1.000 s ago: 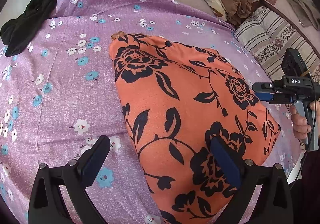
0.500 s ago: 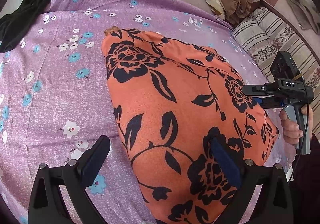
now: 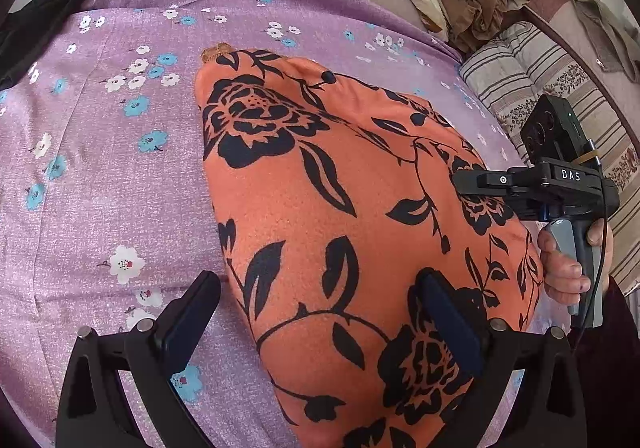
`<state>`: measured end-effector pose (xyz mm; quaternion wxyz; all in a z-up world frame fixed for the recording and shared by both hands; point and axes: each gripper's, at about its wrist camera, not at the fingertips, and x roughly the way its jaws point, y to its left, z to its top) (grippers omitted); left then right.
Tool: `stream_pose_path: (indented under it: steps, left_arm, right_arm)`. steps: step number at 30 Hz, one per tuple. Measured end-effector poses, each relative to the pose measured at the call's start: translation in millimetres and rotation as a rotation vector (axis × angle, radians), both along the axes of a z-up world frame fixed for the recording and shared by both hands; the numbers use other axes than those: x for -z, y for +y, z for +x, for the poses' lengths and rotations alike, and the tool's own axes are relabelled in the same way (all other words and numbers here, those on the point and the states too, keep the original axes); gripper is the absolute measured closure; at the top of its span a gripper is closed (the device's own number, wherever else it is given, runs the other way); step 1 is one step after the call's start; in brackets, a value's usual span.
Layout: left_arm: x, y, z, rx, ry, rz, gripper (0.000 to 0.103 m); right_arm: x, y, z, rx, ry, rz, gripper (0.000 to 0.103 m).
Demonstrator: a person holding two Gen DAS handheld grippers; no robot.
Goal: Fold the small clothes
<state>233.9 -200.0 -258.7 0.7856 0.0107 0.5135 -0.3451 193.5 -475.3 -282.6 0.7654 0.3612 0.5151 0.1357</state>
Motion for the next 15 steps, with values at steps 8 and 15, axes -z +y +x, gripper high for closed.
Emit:
stream_pose_path:
  steps: [8, 15]
  left_arm:
    - [1.6, -5.3, 1.3, 0.005, 0.015, -0.017, 0.002]
    - [-1.9, -5.3, -1.4, 0.020, -0.007, -0.036, 0.009]
  right_arm:
    - [-2.0, 15.0, 7.8, -0.001, -0.021, -0.005, 0.029]
    - [-3.2, 26.5, 9.3, -0.002, -0.032, -0.002, 0.039]
